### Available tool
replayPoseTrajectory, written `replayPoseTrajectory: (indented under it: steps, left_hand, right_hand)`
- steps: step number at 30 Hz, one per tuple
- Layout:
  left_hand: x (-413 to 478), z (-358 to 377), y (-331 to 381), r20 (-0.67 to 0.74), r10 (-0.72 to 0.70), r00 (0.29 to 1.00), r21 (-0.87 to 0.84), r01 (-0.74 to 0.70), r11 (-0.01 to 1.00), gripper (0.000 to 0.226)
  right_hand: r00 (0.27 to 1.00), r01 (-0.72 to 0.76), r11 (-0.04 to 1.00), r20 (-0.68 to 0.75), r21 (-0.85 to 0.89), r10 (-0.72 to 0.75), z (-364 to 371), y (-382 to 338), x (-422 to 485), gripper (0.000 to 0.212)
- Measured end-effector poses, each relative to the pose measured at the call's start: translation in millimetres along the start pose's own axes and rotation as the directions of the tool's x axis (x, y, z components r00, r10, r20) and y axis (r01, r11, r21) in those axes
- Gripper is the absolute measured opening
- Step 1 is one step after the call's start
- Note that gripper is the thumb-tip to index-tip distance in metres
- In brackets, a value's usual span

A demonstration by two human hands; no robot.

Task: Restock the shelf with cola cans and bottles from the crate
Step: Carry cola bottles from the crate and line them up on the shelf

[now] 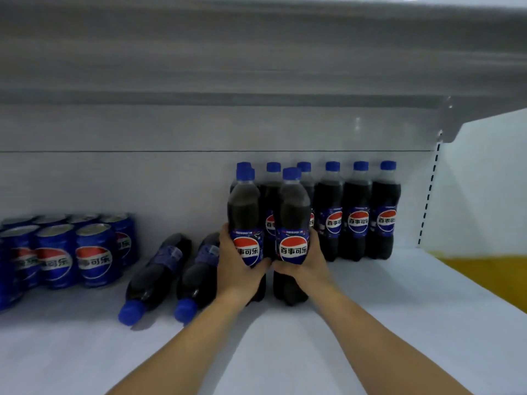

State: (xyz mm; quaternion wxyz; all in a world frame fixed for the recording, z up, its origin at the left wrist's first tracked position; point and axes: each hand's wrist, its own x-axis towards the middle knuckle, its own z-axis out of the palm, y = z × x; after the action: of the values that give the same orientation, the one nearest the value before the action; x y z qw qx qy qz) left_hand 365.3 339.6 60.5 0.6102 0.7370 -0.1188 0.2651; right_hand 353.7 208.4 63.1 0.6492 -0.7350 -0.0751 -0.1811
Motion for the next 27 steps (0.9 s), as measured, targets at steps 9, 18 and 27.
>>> replayPoseTrajectory:
  steps: [9,18,27]
  left_hand:
    - [3,-5,-2,0.06,-0.009,0.998,0.035,0.007,0.999,0.091]
    - [-8,-14,-20,0.197,-0.204,0.959,0.492,0.084,0.866,0.111]
    - [17,8,-28,0.07,-0.272,0.96,0.434,0.216,0.875,0.1]
  right_hand:
    - [0.995,-0.06,0.99,0.075,-0.129,0.07,-9,-1,-13,0.08]
    - [0.979,-0.028,0.89,0.166,-0.454,0.115,-20,6,-8,0.094]
    - [0.982,-0.007,0.903,0.168,-0.429,0.087,-6,22,26,0.085]
